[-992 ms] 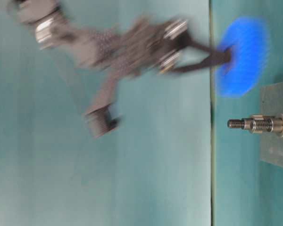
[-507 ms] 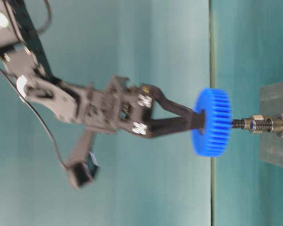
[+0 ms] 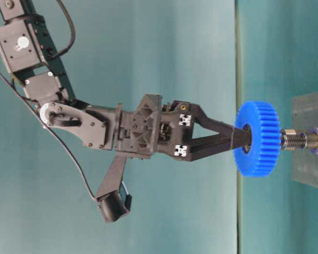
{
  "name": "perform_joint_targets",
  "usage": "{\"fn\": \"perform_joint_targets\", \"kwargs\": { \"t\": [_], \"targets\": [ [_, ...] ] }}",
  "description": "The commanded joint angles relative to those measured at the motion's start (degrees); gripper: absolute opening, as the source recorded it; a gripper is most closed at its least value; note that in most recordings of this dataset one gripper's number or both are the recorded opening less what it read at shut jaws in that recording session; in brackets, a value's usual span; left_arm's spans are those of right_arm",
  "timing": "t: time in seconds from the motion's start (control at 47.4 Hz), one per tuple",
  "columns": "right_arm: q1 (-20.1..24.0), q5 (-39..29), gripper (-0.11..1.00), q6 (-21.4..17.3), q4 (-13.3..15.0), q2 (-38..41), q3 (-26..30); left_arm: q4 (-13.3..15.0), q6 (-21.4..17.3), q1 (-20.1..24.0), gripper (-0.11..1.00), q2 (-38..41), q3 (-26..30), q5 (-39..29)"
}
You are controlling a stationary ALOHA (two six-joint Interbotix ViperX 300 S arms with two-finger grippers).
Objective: Fit the large gear onto the shaft.
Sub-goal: 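Lift the blue gear and carry it left over the upper shaft, then align the gear bore with the upper shaft and lower it down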
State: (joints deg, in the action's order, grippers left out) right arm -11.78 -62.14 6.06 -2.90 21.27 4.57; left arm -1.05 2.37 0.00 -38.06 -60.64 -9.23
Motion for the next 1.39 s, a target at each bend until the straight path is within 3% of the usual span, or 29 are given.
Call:
{"fn": "perform_joint_targets", "kwargs": {
  "t": [0.0, 1.098, 1.225, 1.372],
  "targets": [
    [-0.2, 0.2, 0.48, 0.9, 0.2, -1.3, 1.2, -0.1, 0.0, -0.1, 0.0, 0.0, 0.6, 0.3],
    [-1.1, -1.2, 0.49, 1.1, -2.4, -0.5, 1.1, -0.2, -0.1, -0.1, 0.0, 1.3, 1.5, 0.4],
    [-1.1, -1.2, 0.58, 1.1, -2.4, -0.5, 1.1, -0.2, -0.1, -0.1, 0.0, 1.3, 1.2, 0.3],
    [-1.1, -1.1, 0.58, 1.2, -2.5, -0.5, 1.7, -0.2, 0.0, -0.1, 0.0, 1.3, 1.3, 0.4]
  ]
}}
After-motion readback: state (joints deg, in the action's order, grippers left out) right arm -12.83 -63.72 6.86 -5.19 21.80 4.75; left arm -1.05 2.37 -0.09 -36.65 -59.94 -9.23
